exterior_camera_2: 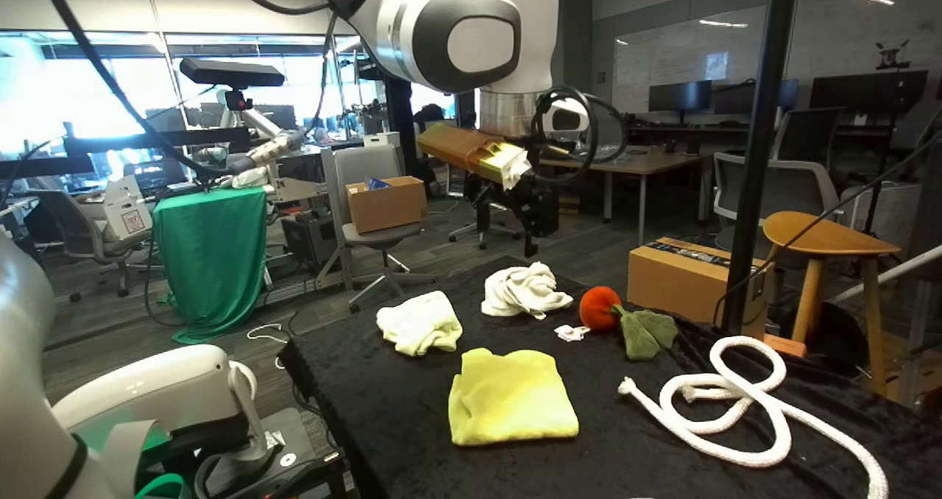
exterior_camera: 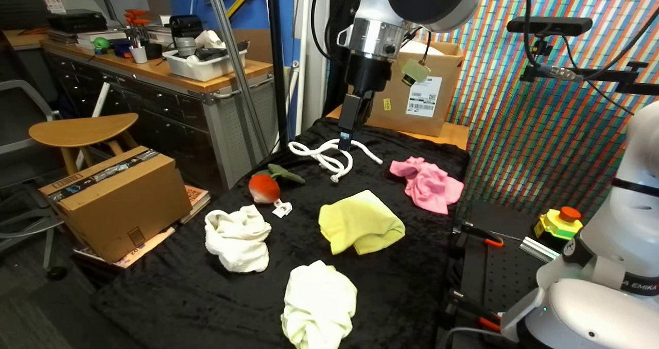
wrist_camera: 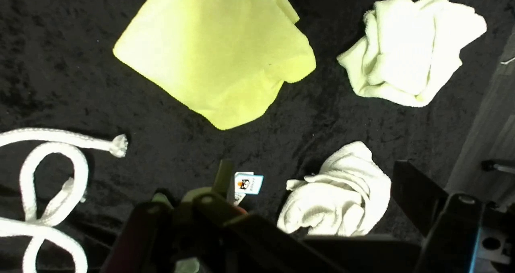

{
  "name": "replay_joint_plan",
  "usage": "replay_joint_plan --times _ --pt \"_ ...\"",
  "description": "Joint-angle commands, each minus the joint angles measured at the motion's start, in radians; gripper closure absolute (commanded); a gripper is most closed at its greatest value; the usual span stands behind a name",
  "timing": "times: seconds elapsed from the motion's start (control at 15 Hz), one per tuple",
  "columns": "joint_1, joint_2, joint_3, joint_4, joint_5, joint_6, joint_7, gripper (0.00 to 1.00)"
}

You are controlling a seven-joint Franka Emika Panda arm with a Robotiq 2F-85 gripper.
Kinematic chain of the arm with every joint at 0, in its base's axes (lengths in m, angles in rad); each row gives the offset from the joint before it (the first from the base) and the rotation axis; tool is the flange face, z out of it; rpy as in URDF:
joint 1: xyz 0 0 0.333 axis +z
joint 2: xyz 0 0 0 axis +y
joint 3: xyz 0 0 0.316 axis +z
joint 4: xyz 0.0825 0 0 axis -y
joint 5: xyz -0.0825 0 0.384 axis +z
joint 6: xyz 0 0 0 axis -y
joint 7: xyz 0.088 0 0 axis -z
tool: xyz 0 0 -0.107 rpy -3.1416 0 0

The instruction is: One by one, put all the objects in the center of the table

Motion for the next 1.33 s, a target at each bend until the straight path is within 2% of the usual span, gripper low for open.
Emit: replay_joint_plan --times 0.0,0.33,0.67,1.27 --pt "-0.017 0.073 0.019 0.018 0.0 0.017 0.036 0.0" --pt "-0.007 0.113 0.046 0.003 0.0 0.019 0.036 0.0" --pt "0.018 0.135 0.11 0.003 -0.007 0.026 0.026 0.0" --pt "0.071 0.304 0.208 0.051 -0.03 0.224 0.062 0.0"
